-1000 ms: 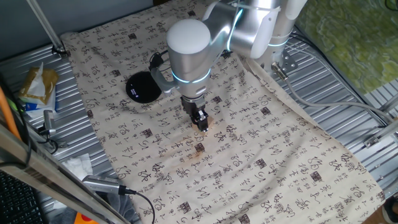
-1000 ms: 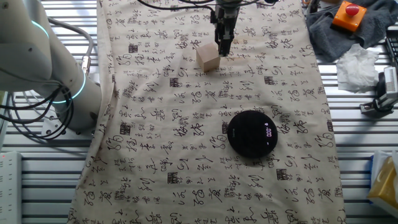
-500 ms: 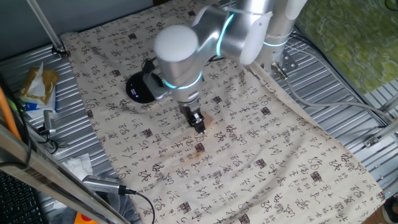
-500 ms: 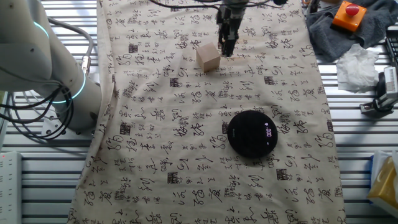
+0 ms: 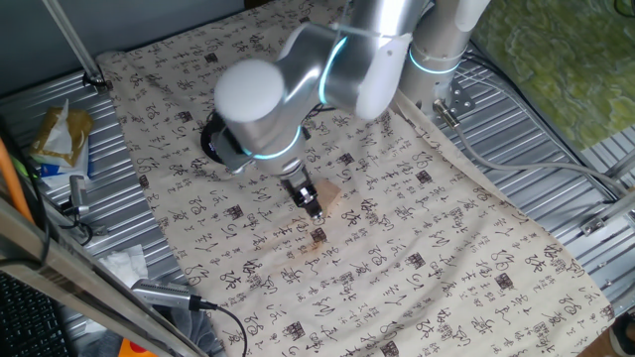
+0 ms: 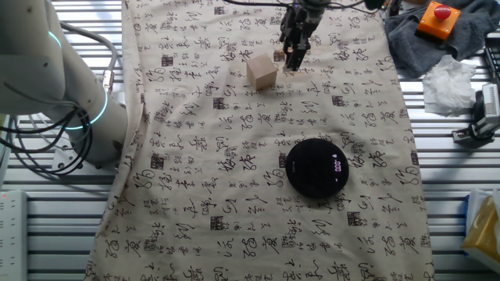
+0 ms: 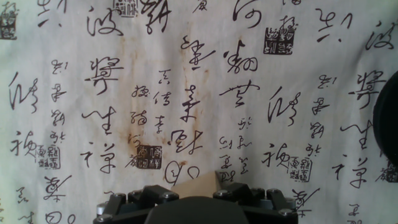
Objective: Place the block on the scale
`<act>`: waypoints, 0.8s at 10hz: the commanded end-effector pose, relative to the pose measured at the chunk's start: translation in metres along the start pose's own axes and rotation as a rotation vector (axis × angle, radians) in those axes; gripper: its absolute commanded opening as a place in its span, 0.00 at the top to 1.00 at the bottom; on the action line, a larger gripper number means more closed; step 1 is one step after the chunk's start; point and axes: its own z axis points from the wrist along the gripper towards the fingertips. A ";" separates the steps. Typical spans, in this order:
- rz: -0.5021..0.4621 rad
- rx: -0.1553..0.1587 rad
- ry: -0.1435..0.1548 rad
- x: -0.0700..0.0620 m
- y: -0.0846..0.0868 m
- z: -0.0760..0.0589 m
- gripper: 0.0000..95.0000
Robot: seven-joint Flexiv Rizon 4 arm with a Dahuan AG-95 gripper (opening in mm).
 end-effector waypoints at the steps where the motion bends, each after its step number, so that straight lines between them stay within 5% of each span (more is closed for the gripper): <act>1: 0.005 -0.005 0.012 0.000 -0.001 0.002 0.20; 5: 0.020 -0.016 0.082 -0.001 -0.001 0.006 0.20; 8: 0.015 -0.018 0.102 -0.002 -0.001 0.011 0.20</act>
